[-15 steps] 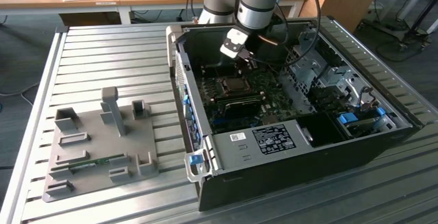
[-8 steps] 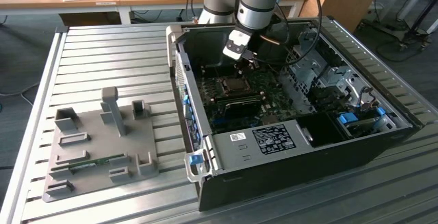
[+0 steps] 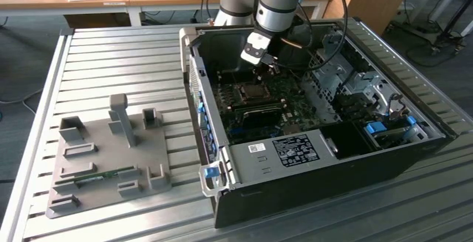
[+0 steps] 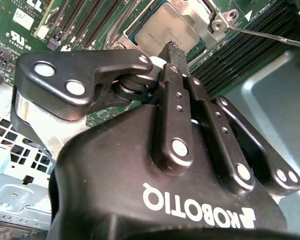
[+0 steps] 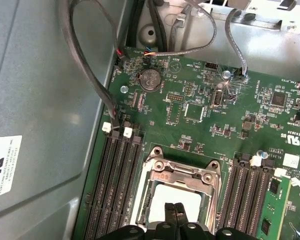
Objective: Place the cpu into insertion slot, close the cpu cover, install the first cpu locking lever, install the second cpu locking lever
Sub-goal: 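Close the cpu cover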
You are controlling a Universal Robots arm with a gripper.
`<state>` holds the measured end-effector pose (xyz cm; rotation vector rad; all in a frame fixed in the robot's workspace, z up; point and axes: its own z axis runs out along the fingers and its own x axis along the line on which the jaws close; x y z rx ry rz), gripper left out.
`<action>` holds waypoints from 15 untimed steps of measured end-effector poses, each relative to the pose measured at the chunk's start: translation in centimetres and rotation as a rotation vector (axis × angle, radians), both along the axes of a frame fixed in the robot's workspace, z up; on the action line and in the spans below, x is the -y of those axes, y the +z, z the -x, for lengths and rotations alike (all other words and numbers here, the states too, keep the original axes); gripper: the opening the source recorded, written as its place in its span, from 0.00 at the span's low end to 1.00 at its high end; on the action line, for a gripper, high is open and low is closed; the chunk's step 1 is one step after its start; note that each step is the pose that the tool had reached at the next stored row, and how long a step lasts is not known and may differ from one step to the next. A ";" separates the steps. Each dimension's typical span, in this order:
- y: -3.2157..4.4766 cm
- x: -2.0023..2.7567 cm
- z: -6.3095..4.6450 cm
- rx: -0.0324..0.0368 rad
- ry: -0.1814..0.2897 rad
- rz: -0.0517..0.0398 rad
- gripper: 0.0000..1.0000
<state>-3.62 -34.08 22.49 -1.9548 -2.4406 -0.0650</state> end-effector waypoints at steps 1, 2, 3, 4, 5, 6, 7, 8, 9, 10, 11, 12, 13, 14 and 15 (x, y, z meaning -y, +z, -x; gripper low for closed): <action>0.00 0.00 0.0 0.0000 0.000 0.0001 0.11; 0.00 0.00 0.0 0.0000 0.004 0.0002 0.11; -0.01 0.00 0.0 -0.0001 0.018 0.0002 0.11; -0.02 0.00 0.0 0.0000 0.034 0.0002 0.11; -0.03 0.00 0.0 0.0000 0.054 0.0001 0.11; -0.03 0.00 0.0 0.0000 0.072 0.0002 0.11; -0.04 0.00 0.0 0.0000 0.090 0.0002 0.11; -0.05 0.00 0.0 0.0000 0.106 0.0002 0.11; -0.05 0.00 0.0 0.0000 0.122 0.0002 0.11; -0.06 0.00 0.0 0.0000 0.136 0.0002 0.11; -0.06 0.00 0.0 0.0000 0.151 0.0002 0.11; -0.07 0.00 0.0 0.0000 0.166 0.0002 0.11; -0.08 0.00 0.0 0.0000 0.184 0.0002 0.11; -0.08 0.00 0.0 0.0000 0.201 0.0002 0.11; -0.09 0.00 0.0 0.0000 0.220 0.0002 0.11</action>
